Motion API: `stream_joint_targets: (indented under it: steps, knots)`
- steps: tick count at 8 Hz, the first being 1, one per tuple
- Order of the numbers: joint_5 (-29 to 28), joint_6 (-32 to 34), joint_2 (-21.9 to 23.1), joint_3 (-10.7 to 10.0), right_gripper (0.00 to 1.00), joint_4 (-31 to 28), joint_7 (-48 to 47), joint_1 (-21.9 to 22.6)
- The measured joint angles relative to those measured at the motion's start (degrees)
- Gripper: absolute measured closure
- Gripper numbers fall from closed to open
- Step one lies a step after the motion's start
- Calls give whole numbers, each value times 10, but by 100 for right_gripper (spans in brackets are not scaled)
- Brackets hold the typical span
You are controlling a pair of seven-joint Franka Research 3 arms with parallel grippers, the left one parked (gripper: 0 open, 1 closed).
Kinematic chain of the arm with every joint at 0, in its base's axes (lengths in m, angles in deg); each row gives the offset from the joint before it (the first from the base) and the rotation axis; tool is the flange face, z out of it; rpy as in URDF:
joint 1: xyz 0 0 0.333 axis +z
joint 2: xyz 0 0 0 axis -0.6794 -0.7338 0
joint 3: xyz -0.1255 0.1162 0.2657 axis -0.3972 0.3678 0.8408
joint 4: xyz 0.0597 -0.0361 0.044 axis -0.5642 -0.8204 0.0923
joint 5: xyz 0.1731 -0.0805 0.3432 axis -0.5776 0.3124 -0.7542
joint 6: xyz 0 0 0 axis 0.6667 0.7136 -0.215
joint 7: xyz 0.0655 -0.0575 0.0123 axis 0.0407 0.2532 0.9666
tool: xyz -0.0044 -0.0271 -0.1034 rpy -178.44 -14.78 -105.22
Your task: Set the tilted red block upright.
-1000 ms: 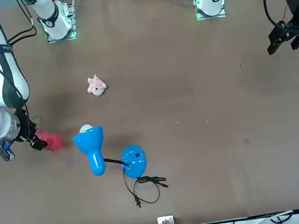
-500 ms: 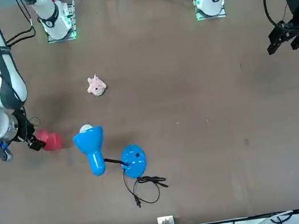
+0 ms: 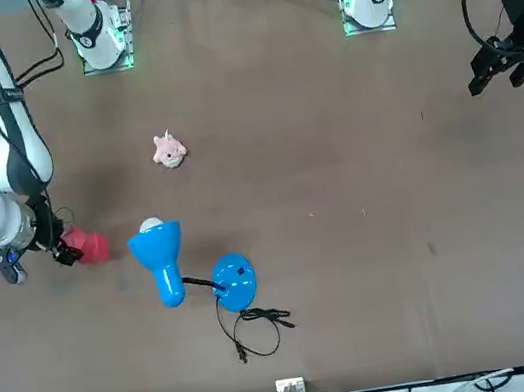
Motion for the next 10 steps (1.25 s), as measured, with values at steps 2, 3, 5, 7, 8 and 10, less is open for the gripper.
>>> stream_joint_targets:
  steps: [2, 3, 5, 7, 8, 10]
  knots:
    - [0, -7, -6, 0, 0, 0, 0, 0]
    - [0, -7, -7, 0, 0, 0, 0, 0]
    - [0, -7, -11, 0, 2, 0, 0, 0]
    - [0, -9, -14, 1, 7, 0, 0, 0]
    - [0, -9, -14, 1, 17, 2, 0, 1]
    - [0, -3, -13, 2, 22, 13, 2, 2]
